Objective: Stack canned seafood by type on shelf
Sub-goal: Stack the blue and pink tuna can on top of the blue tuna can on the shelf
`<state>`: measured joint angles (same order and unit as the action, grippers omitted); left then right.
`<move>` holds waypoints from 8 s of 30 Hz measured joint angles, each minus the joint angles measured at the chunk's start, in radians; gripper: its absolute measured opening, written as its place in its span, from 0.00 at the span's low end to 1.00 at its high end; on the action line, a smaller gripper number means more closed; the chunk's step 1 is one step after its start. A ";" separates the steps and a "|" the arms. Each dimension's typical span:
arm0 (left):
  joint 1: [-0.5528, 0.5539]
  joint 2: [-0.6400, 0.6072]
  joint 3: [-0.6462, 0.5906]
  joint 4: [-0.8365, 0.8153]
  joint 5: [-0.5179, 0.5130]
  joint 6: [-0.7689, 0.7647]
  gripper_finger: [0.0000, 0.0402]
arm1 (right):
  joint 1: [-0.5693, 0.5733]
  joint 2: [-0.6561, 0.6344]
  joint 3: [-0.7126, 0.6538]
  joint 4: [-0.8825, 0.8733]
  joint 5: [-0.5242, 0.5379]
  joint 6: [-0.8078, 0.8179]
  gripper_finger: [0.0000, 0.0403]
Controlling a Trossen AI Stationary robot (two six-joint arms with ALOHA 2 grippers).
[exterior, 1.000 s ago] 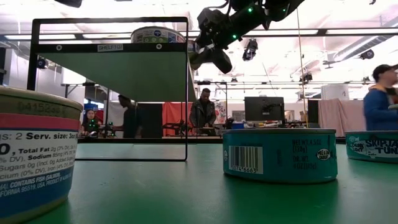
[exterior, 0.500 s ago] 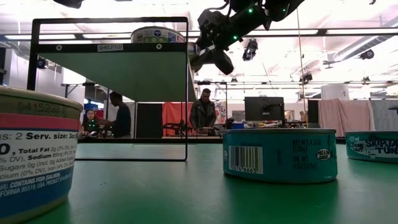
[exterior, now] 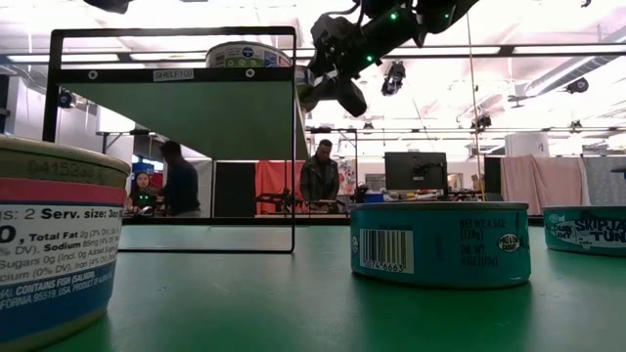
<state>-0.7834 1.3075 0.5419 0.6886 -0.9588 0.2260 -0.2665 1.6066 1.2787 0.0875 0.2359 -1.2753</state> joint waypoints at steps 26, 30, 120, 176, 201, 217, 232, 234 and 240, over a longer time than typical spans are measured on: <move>0.000 -0.007 0.000 0.030 -0.098 0.035 0.58 | -0.025 0.056 0.004 0.106 -0.034 -0.015 0.45; 0.000 -0.007 0.000 0.029 -0.098 0.035 0.58 | -0.025 0.056 0.004 0.105 -0.034 -0.046 0.45; 0.000 -0.003 0.000 0.020 -0.098 0.035 0.58 | -0.024 0.058 0.004 0.112 -0.089 -0.103 0.65; 0.000 -0.003 0.000 0.014 -0.098 0.027 0.58 | -0.019 0.063 0.004 0.036 -0.044 0.004 0.62; 0.010 -0.003 0.000 0.015 -0.098 0.027 0.58 | -0.020 0.086 0.046 0.053 -0.030 0.183 0.70; 0.010 -0.003 0.000 0.012 -0.098 0.023 0.58 | -0.019 0.108 0.094 -0.058 0.008 0.176 0.70; 0.010 -0.003 0.000 0.014 -0.098 0.013 0.58 | -0.019 0.103 0.169 -0.201 -0.035 0.314 0.80; 0.010 -0.003 0.000 0.014 -0.098 0.012 0.58 | -0.019 0.103 0.172 -0.214 -0.038 0.328 0.80; 0.010 -0.003 0.000 0.014 -0.098 0.012 0.58 | -0.019 0.103 0.173 -0.249 -0.038 0.361 0.80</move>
<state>-0.7738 1.3041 0.5419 0.7021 -1.0565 0.2379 -0.2859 1.7100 1.4521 -0.1616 0.1977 -0.9141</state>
